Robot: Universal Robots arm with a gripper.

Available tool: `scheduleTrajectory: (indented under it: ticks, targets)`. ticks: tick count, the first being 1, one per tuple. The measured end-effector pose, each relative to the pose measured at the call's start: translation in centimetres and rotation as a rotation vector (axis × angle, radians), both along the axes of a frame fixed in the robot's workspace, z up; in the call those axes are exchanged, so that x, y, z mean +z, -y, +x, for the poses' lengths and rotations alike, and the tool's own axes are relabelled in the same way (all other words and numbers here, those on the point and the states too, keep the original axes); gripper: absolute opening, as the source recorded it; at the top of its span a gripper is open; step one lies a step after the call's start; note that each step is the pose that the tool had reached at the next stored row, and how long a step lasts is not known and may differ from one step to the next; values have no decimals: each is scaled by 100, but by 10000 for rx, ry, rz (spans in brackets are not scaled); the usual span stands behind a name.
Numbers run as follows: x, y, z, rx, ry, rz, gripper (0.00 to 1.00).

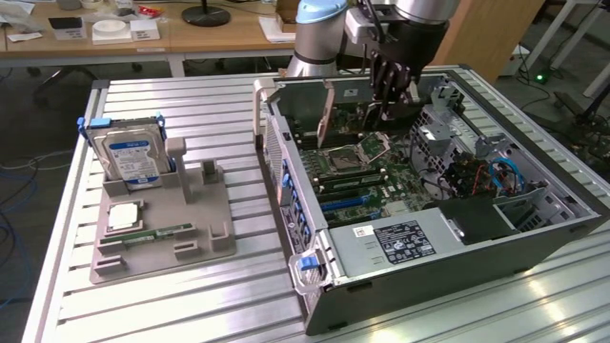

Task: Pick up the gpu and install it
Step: 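Insert the gpu into the slot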

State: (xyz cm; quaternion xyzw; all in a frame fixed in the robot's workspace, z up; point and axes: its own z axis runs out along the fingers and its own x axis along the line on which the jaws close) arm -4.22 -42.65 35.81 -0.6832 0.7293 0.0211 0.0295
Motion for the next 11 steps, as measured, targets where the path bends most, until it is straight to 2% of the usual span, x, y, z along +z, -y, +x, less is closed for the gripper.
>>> scheduleTrajectory:
  ticks: [3, 11]
  targets:
    - [-26, 0, -1, 278, 1, 0, 28]
    - [-167, -1, 0, 268, -1, -3, 28]
